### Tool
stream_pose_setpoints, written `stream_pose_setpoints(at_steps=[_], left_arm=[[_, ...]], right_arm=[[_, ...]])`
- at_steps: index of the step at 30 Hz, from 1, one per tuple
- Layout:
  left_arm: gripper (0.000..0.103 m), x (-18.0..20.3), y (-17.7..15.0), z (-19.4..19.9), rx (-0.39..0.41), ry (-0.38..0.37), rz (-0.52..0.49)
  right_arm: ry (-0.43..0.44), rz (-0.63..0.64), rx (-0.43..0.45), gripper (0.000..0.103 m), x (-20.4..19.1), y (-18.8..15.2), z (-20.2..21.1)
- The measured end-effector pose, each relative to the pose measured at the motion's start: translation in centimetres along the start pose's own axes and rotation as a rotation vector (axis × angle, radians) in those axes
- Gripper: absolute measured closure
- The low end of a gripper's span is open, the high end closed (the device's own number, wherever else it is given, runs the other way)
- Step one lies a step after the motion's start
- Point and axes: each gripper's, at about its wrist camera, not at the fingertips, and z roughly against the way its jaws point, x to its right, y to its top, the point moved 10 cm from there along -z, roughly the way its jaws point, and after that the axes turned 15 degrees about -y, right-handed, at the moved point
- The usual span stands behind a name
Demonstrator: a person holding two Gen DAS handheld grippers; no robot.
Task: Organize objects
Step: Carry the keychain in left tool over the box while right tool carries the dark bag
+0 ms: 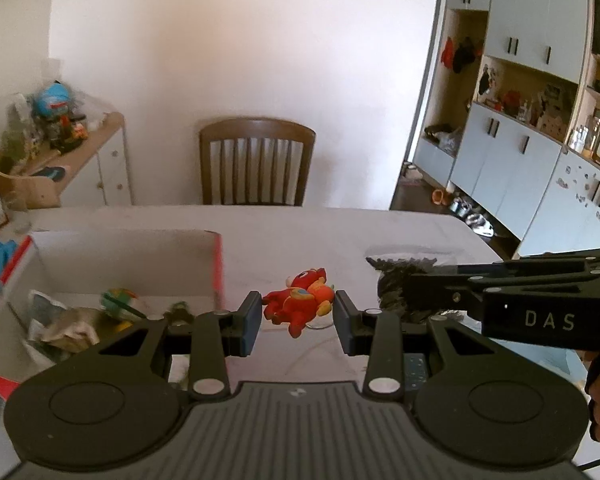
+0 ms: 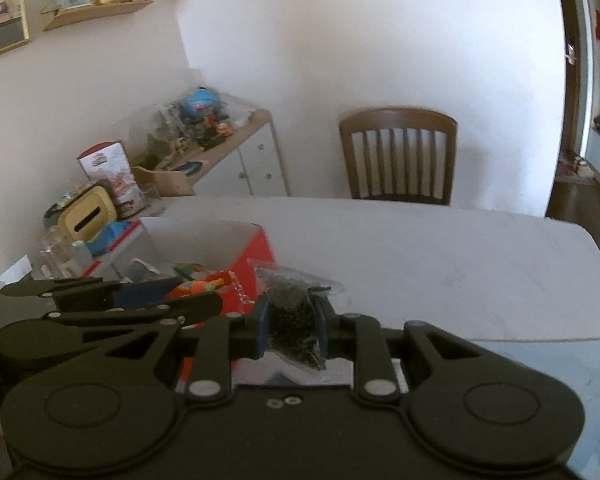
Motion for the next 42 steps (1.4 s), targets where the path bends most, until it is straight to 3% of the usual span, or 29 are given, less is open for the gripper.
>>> stream_pose_setpoints(at_steps=[18, 33, 42], left_arm=[[0.065, -10.3, 0.6, 5.9, 0.022, 0.086, 0.007], [0.065, -19.3, -0.8, 3.8, -0.037, 0.166, 0.02], [0.065, -22.5, -2.4, 0.3, -0.119, 0.149, 0.058]], right_arm=[[0.053, 0.068, 0.0, 0.081, -11.1, 1.5, -2.1], [-0.004, 0.101, -0.075, 0.081, -14.9, 1.0, -9.5], [-0.025, 0.227, -0.133, 0.08, -17.9, -1.3, -13.1]])
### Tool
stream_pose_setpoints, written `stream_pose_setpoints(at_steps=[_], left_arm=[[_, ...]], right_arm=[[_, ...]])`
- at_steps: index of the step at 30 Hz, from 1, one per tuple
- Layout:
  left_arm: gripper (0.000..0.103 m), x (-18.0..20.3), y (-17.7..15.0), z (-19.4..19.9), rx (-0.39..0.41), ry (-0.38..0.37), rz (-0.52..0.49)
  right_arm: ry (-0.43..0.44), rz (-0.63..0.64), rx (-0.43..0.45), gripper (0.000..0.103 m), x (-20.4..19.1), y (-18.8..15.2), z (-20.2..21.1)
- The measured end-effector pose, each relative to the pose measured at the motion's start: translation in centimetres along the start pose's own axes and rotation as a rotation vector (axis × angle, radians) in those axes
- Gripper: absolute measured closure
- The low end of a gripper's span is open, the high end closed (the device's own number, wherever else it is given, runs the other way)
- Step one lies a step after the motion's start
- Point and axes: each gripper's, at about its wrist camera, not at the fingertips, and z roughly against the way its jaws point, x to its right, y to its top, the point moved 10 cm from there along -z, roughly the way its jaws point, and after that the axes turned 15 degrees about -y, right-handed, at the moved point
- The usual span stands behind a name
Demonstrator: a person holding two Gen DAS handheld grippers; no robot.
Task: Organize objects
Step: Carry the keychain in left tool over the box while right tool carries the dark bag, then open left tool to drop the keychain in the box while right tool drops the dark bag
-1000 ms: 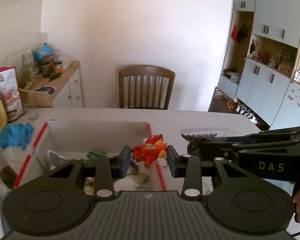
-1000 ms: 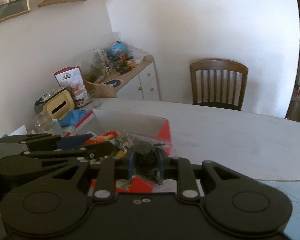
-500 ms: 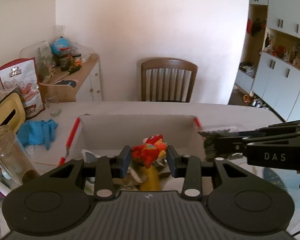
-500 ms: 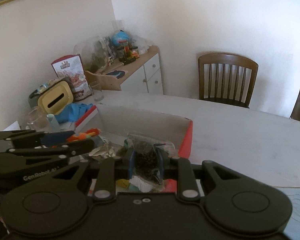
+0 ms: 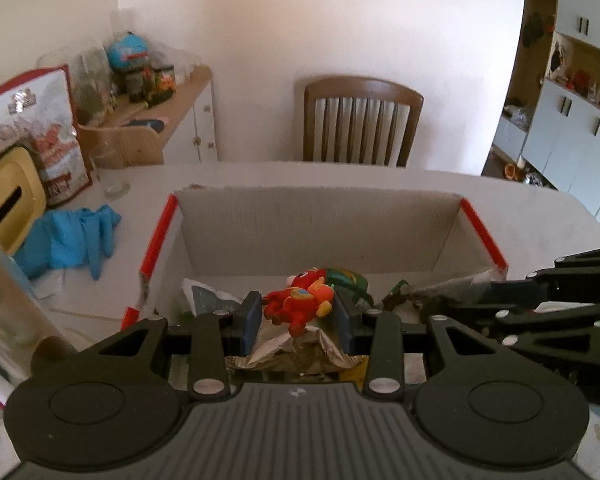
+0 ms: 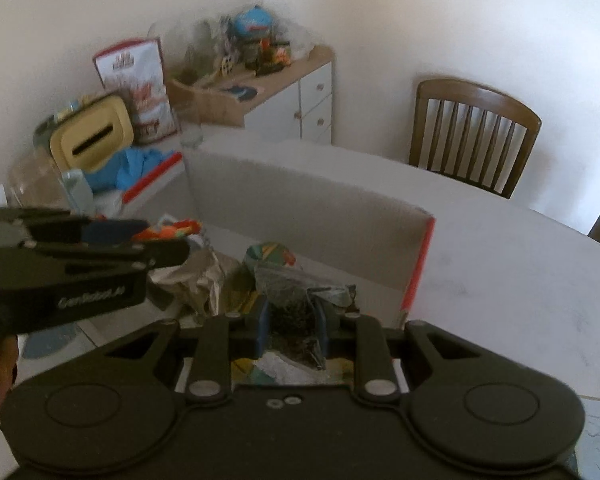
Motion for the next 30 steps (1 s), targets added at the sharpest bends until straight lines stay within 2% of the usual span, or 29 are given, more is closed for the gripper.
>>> stream_pose_setpoints(at_steps=[3, 12, 21, 25, 29, 30], left_arm=[[0.065, -0.2, -0.8, -1.0, -0.041, -0.03, 0.018], [0.065, -0.6, -2.6, -2.8, -0.132, -0.044, 0.031], [0.064, -1.0, -3.2, -3.3, -0.194, -0.04, 0.048], [0.063, -1.1, -3.5, -2.9, -0.191, -0.045, 0.057], [0.047, -1.0, -3.5, -2.2, -0.176, -0.036, 0.053], [0.046, -0.9, -3.5, -2.0, -0.168, -0.035, 0.052]], right_arm=[[0.006, 0.018, -0.026, 0.08, -0.7, -0.6, -0.9], [-0.007, 0.092, -0.062, 0.079, -2.2, -1.9, -2.2], [-0.021, 0.1, -0.061, 0.075, -2.3, -1.9, -2.4], [-0.023, 0.095, -0.065, 0.073, -2.2, -1.9, -2.2], [-0.025, 0.092, -0.059, 0.069, -2.1, -2.0, -1.6], [-0.023, 0.088, -0.059, 0.069, -2.0, -2.0, -1.4]])
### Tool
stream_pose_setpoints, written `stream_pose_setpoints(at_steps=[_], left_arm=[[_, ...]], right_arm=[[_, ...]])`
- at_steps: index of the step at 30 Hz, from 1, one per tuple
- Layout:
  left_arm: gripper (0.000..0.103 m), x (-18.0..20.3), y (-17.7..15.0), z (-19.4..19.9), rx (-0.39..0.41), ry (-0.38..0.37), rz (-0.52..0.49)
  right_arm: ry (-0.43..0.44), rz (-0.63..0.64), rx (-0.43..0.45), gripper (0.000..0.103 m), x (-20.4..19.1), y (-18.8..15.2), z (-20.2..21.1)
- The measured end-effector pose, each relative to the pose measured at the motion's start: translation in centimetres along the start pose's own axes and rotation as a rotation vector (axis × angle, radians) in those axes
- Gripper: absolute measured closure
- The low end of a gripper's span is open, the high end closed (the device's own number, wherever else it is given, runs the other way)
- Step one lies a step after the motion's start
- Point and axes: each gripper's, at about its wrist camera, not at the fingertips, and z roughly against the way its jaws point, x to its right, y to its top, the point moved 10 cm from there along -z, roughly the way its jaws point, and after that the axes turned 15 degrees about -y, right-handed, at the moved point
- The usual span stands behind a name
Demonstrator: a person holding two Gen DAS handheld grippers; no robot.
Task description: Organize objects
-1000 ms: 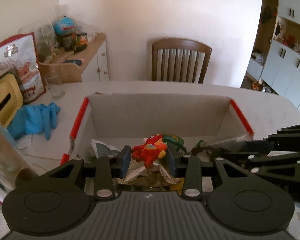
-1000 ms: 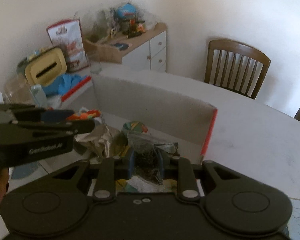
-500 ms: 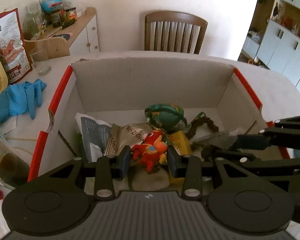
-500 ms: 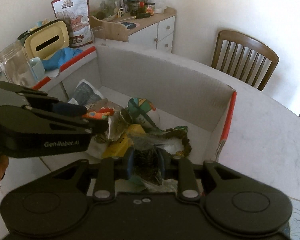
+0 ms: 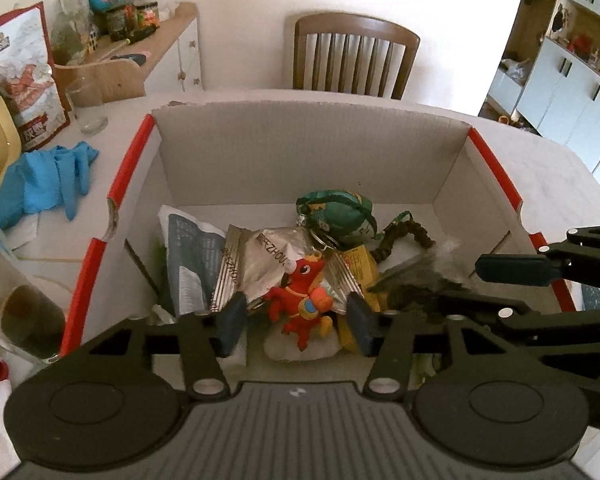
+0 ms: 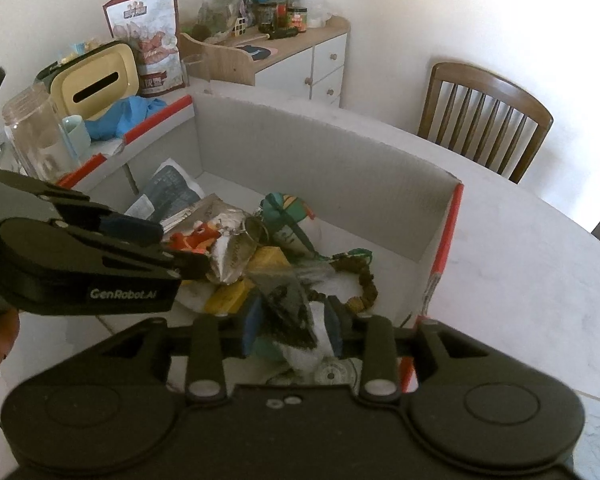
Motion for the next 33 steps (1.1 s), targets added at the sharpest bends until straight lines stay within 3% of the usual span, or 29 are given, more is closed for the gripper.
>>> stream_pose_setpoints(at_steps=[3, 5, 8, 12, 16, 22, 33], left_arm=[[0.046, 0.3, 0.0, 0.7, 0.012, -0.005, 0.002], [0.046, 0.6, -0.1, 1.2, 0.024, -0.012, 0.0], [0.046, 1.1, 0.0, 2.0, 0.042, -0.009, -0.009], [0.036, 1.8, 0.3, 3.4, 0.078, -0.006, -0.021], [0.036, 2.7, 0.8, 4.8, 0.117, -0.013, -0.038], [0.03, 3.7, 1.3, 6.9, 0.177, -0.016, -0.049], [0.021, 5.8, 1.4, 10.0, 0.236, -0.016, -0.068]], right_arm=[[0.005, -0.012, 0.004, 0.066, 0.2, 0.0, 0.6], [0.002, -0.023, 0.016, 0.058, 0.4, 0.0, 1.1], [0.005, -0.039, 0.034, 0.056, 0.7, 0.1, 2.0], [0.012, -0.055, 0.054, 0.054, 1.1, 0.3, 3.2], [0.026, -0.081, 0.083, 0.043, 1.6, 0.4, 4.7], [0.041, -0.113, 0.125, 0.039, 2.4, 0.7, 6.8], [0.079, -0.18, 0.221, 0.018, 3.8, 0.9, 10.8]])
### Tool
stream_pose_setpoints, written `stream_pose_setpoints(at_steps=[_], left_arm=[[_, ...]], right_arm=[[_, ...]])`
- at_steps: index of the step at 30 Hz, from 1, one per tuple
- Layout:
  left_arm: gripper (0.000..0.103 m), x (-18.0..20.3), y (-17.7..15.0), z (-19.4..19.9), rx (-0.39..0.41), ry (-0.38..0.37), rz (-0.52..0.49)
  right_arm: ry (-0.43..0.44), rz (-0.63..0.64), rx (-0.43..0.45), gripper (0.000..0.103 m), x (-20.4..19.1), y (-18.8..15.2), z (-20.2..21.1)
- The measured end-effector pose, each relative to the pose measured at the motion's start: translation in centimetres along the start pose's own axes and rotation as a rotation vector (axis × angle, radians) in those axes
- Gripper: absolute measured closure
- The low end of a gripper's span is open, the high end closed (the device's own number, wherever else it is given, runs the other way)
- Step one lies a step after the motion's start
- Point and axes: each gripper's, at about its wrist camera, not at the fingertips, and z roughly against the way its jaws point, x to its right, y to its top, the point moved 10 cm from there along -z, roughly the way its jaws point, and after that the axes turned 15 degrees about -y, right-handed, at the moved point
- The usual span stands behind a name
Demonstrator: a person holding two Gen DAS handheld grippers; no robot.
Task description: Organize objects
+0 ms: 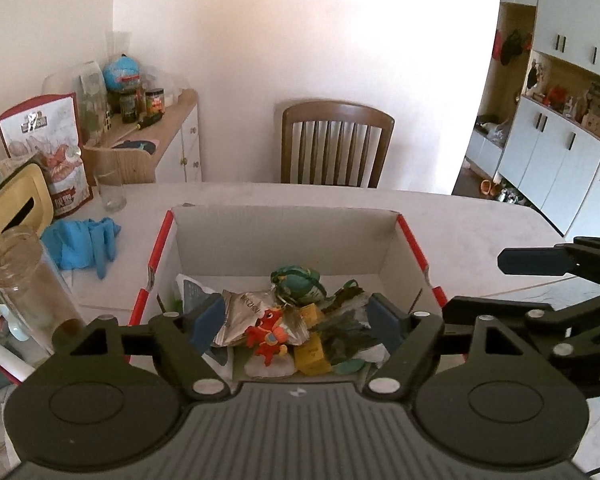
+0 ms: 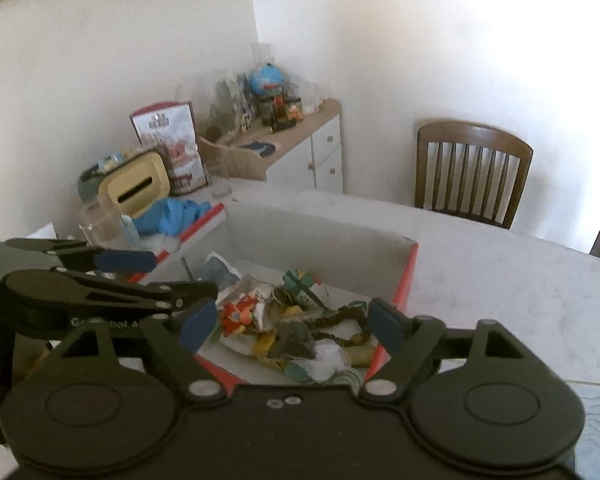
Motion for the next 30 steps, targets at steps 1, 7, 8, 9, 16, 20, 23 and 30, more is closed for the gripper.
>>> stream_pose_setpoints(at_steps=[1, 7, 8, 9, 16, 20, 23, 30], left_arm=[[0.02, 0.2, 0.0, 0.2, 0.005, -0.001, -0.001], [0.017, 1.1, 0.1, 1.6, 0.025, 0.006, 0.003], [0.011, 1.3, 0.1, 1.8, 0.027, 0.004, 0.004], [0.005, 1.5, 0.1, 2.0, 0.032, 0.0, 0.004], [0.0, 2.7, 0.1, 3.5, 0.065, 0.003, -0.001], [0.0, 3.4, -0.2, 4.0, 0.065, 0.002, 0.005], [0.0, 4.1, -0.4, 4.4, 0.065, -0.007, 0.004], [0.0, 6.1, -0.7, 5.3, 0.07, 0.004, -0.043]], right_arm=[[0.004, -0.006, 0.009, 0.017, 0.1, 0.1, 0.4], [-0.003, -0.059, 0.058, 0.013, 1.6, 0.2, 2.3], [-0.003, -0.066, 0.062, 0.012, 1.8, 0.2, 2.5], [-0.001, -0.07, 0.067, 0.012, 2.0, 0.2, 2.8], [-0.011, -0.08, 0.11, 0.002, 3.4, -0.6, 5.1], [-0.006, -0.093, 0.122, 0.001, 3.9, -1.1, 6.3], [0.002, -0.106, 0.129, 0.001, 4.2, -1.5, 7.2], [-0.002, -0.114, 0.142, 0.001, 4.6, -2.6, 8.7]])
